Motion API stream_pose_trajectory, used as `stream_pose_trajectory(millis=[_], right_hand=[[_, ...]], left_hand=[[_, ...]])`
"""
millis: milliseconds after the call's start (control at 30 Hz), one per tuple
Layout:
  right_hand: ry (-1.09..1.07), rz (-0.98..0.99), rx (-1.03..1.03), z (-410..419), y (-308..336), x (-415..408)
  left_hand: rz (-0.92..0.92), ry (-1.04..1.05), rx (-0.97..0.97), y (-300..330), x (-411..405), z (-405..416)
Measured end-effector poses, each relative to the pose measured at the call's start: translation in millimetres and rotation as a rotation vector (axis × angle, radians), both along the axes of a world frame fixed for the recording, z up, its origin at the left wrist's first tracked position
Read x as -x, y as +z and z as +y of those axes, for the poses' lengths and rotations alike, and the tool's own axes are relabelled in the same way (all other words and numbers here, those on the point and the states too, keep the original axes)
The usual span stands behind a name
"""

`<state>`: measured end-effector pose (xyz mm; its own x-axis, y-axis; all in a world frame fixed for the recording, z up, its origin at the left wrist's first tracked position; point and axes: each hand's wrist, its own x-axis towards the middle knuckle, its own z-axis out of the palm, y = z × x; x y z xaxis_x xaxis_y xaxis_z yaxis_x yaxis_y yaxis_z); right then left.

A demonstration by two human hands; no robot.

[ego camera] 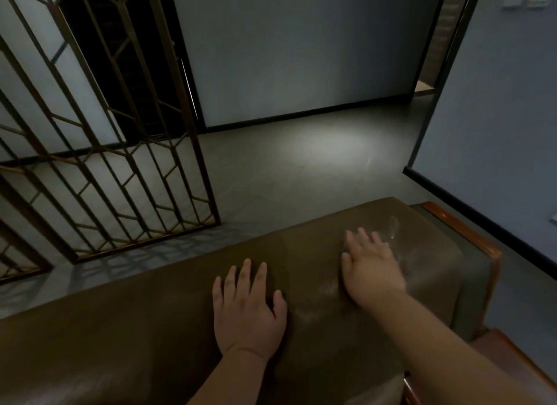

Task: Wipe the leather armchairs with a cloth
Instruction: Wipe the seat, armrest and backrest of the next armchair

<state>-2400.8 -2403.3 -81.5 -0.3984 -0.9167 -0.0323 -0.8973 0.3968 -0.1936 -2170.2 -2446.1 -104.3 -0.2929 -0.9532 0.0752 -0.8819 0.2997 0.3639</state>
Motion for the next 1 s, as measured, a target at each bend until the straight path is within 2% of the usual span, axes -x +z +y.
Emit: stream_pose_trajectory(millis=[100, 167, 233, 333, 400, 433, 567, 633, 733, 800, 833, 933, 1000], right_hand=[[0.383, 0.031, -0.018, 10.4, -3.2, -70.3], [0.572, 0.021, -0.047, 15.6, -2.6, -75.3], [0.532, 0.007, -0.058, -0.5, -1.0, -40.4], [0.167, -0.030, -0.091, -35.8, 4.4, 19.8], [0.051, 0.000, -0.105, -51.5, 7.2, 14.5], [0.088, 0.007, -0.097, -56.0, 6.0, -4.1], [0.574, -0.044, -0.099, -50.8, 3.8, -74.9], [0.565, -0.026, -0.122, -69.8, 6.3, -49.9], [0.230, -0.011, -0.162, -100.8, 11.0, 7.8], [0.131, -0.011, -0.163, -106.7, 14.5, 10.3], [0.171, -0.002, -0.151, -102.9, 15.5, -5.8], [0.514, -0.002, -0.062, -59.1, 5.5, -68.7], [0.650, -0.018, -0.028, -23.6, -0.3, -75.9]], left_hand=[[-0.106, 0.004, -0.001, -7.4, -3.3, 8.8], [-0.119, 0.023, 0.014, -6.6, -5.0, 12.8], [-0.108, 0.026, 0.033, -6.4, -3.7, 13.8], [-0.119, 0.037, 0.053, -4.2, -3.6, 17.4], [-0.132, 0.038, 0.059, -7.0, -3.0, 17.9], [-0.152, 0.044, 0.046, -7.9, -3.1, 18.6], [-0.127, 0.057, 0.091, -16.2, -3.7, 18.9], [-0.132, 0.060, 0.077, -17.3, -2.3, 17.7], [-0.148, 0.078, 0.113, -18.0, -2.5, 15.8], [-0.147, 0.082, 0.102, -17.2, -3.5, 15.0], [-0.144, 0.078, 0.087, -17.6, -4.1, 14.5], [-0.168, 0.059, 0.058, -23.1, -6.2, 13.8], [-0.174, 0.056, 0.071, -25.0, -7.0, 13.4]])
